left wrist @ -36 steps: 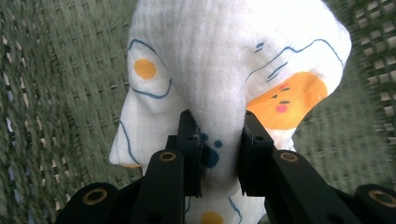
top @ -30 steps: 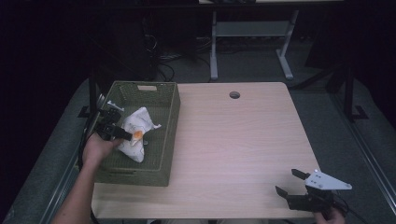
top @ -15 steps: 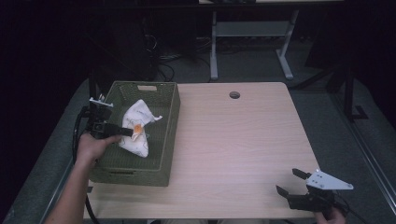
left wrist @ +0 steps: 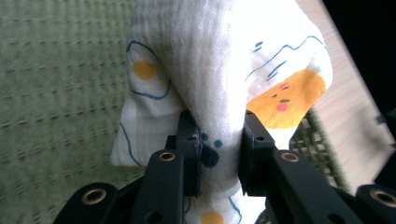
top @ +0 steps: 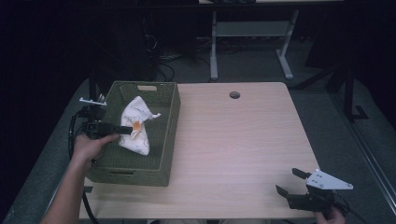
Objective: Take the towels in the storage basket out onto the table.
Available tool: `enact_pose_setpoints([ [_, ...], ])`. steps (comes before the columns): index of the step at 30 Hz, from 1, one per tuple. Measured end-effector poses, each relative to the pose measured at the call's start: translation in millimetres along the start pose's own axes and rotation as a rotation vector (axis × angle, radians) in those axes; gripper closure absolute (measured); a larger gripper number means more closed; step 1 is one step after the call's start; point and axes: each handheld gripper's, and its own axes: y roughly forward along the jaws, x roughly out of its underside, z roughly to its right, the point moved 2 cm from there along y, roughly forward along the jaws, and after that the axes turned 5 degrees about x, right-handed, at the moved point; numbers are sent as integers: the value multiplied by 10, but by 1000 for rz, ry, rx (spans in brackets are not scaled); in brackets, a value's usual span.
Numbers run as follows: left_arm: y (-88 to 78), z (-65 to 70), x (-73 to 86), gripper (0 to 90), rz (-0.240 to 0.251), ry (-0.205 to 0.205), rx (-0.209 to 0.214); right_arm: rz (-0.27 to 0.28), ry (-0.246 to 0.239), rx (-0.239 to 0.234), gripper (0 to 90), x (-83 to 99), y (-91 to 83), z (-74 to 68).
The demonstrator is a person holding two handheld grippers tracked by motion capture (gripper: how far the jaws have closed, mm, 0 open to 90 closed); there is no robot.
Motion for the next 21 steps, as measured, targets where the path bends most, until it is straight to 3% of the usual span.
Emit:
enact_pose_setpoints([
  [9, -69, 36, -10, 734, 53, -7, 103, 5, 5, 4, 138, -3, -5, 1],
  [21, -87, 93, -20, 732, 66, -14, 173, 6, 5, 5, 138, -5, -8, 1],
])
